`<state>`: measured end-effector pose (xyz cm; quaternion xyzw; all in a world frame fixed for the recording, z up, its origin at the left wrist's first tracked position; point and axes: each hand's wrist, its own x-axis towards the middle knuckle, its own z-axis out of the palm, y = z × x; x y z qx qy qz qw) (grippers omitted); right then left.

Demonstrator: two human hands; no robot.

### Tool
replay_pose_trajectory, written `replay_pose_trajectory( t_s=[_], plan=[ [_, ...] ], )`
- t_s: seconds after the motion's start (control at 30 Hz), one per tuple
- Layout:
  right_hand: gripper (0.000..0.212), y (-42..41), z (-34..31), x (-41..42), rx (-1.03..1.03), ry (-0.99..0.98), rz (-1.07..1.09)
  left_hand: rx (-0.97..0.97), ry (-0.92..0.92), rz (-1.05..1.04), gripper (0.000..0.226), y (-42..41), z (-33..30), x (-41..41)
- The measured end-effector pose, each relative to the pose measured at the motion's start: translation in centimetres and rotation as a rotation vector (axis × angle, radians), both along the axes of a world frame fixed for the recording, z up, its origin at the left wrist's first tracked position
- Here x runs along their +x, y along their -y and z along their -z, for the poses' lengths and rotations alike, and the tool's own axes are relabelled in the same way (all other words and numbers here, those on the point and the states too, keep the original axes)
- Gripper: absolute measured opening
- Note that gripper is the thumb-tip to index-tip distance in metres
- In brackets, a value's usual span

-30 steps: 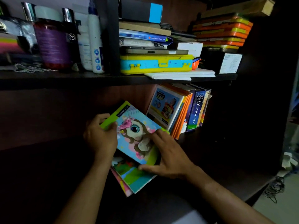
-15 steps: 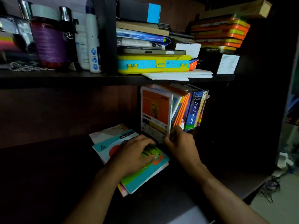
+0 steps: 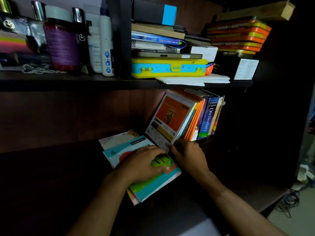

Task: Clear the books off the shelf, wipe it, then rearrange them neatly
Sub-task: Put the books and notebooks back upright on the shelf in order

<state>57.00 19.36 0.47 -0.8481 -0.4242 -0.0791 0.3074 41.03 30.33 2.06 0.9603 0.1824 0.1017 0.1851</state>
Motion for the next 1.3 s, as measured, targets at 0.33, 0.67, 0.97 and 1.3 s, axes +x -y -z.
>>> replay_pose_trajectory(
  t_s=[0.33, 0.67, 0.97, 1.3],
  plan=[
    [0.033, -0.5, 0.0, 0.6, -0.083, 0.021, -0.013, -0.022, 0.029, -0.003, 0.063, 0.0, 0.3, 0.1],
    [0.021, -0.2, 0.4, 1.0, -0.089, 0.107, -0.032, 0.135, 0.008, -0.600, 0.074, -2.9, -1.0, -2.1],
    [0.038, -0.3, 0.6, 1.0, 0.214, -0.127, -0.333, 0.053, 0.232, -0.760, 0.051, -3.3, -1.6, -3.4],
    [0.076, 0.5, 0.1, -0.9, 0.001, 0.020, -0.547, -0.382, 1.177, -0.823, 0.046, -4.3, -3.0, -3.3]
  ],
)
